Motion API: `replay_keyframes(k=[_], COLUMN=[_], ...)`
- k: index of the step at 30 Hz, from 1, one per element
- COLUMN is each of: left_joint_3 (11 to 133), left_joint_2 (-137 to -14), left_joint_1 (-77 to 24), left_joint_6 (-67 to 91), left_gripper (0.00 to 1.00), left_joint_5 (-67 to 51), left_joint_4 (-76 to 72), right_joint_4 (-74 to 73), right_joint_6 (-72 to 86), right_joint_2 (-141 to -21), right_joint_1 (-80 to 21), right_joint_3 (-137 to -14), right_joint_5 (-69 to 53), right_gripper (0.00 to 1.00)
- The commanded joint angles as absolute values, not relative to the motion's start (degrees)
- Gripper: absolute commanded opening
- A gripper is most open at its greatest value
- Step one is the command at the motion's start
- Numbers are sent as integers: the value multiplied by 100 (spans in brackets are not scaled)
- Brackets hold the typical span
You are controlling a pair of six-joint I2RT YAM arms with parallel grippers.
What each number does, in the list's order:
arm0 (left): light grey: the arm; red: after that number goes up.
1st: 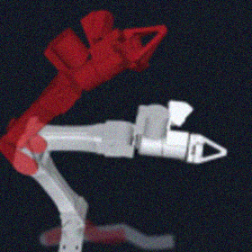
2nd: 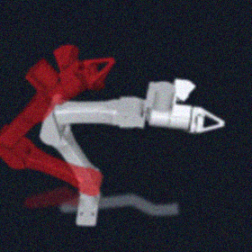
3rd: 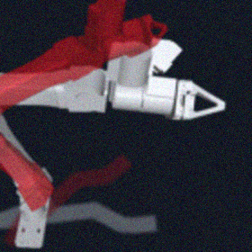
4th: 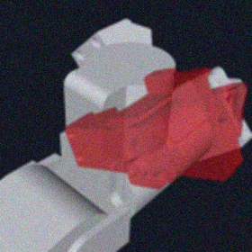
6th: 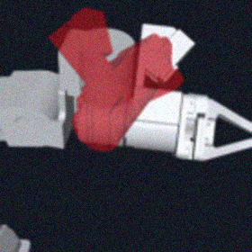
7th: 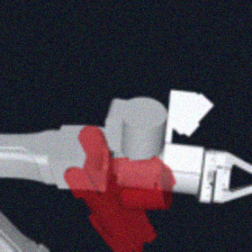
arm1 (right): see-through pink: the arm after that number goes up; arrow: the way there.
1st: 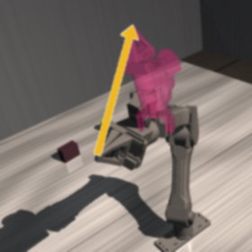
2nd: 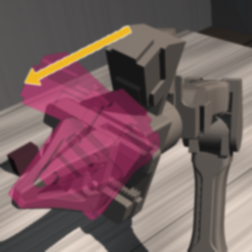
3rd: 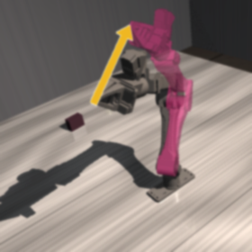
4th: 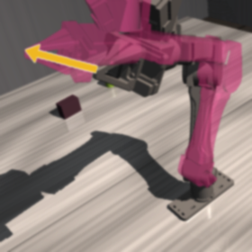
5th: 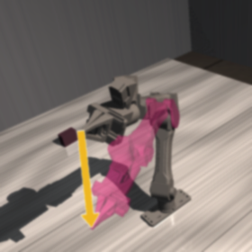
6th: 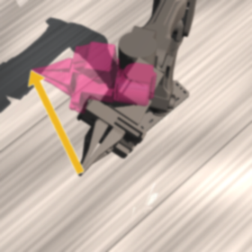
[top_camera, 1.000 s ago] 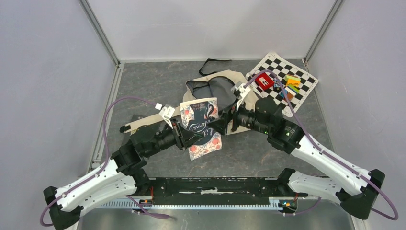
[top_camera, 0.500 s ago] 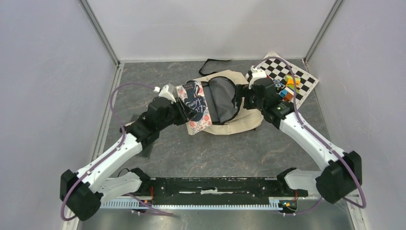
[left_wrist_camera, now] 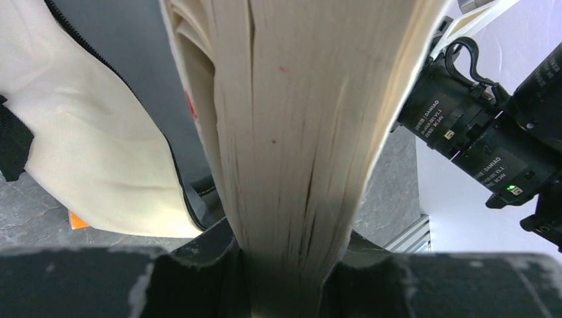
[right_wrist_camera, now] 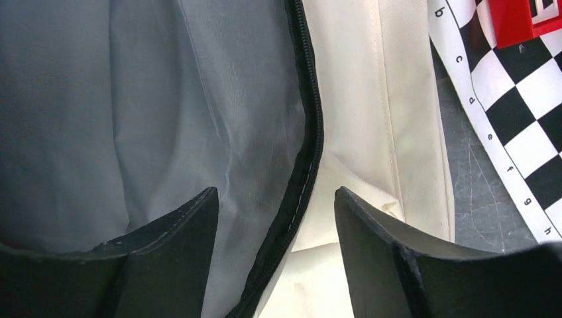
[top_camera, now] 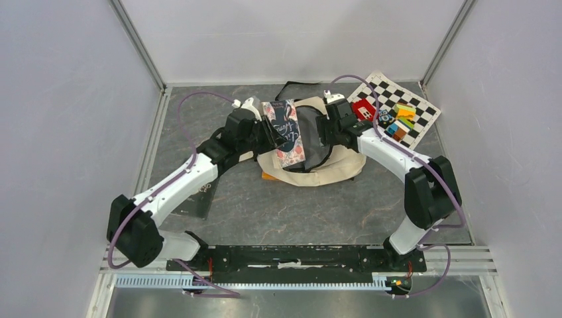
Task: Pack the student bag
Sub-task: Place the book in the student bag.
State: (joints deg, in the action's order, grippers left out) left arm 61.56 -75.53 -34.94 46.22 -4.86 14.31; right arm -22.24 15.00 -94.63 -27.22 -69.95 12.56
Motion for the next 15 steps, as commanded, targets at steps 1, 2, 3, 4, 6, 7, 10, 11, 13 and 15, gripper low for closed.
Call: replay_keyframes(k=[1,2,3,4,6,7,10,11,13,15], left_joint_3=[6586,6596,6600,6601,6593,6588,6535,6524,6521,6567], left_joint_2=[-7806,-7851,-7896,-7927,-7981,-8010,-8063,-8081,-8116,-8167], left_joint_1=[-3454,-3456,-3455,-3455,-3454,-3460,-3454,-3454,-3445,-3430], left_joint_6=[4449,4447,4439,4438,4430,4438,4406,4396,4373,4335], left_gripper=[2,2,2,2,2,2,2,2,2,2], left_joint_5=[-731,-721,-714,-704,-694,-686,-674,-635,-553,-445], left_joint_4=[926,903,885,880,862,862,833,835,852,887], right_joint_4=[-2211,-2169,-2187,-2212,-2191,-2177,-2126,-2112,-2042,-1952], right_joint_6=[1381,1382,1389,1398,1373,1352,1331,1366,1487,1631], right_joint_2=[-9712,-9768,-9855,-9943,-10046,-10090,-10222,-10281,-10318,-10274], right_joint_1=[-2626,-2591,-2540,-2487,-2428,-2408,-2308,-2227,-2049,-1867], right_joint_3=[-7418,-7430,-7465,-7518,-7525,-7532,-7566,-7597,-7643,-7668], right_joint_5=[1416,1413,1355,1275,1189,1157,814,524,34,-394], right_gripper=[67,65,64,63,63,63,57,49,20,2])
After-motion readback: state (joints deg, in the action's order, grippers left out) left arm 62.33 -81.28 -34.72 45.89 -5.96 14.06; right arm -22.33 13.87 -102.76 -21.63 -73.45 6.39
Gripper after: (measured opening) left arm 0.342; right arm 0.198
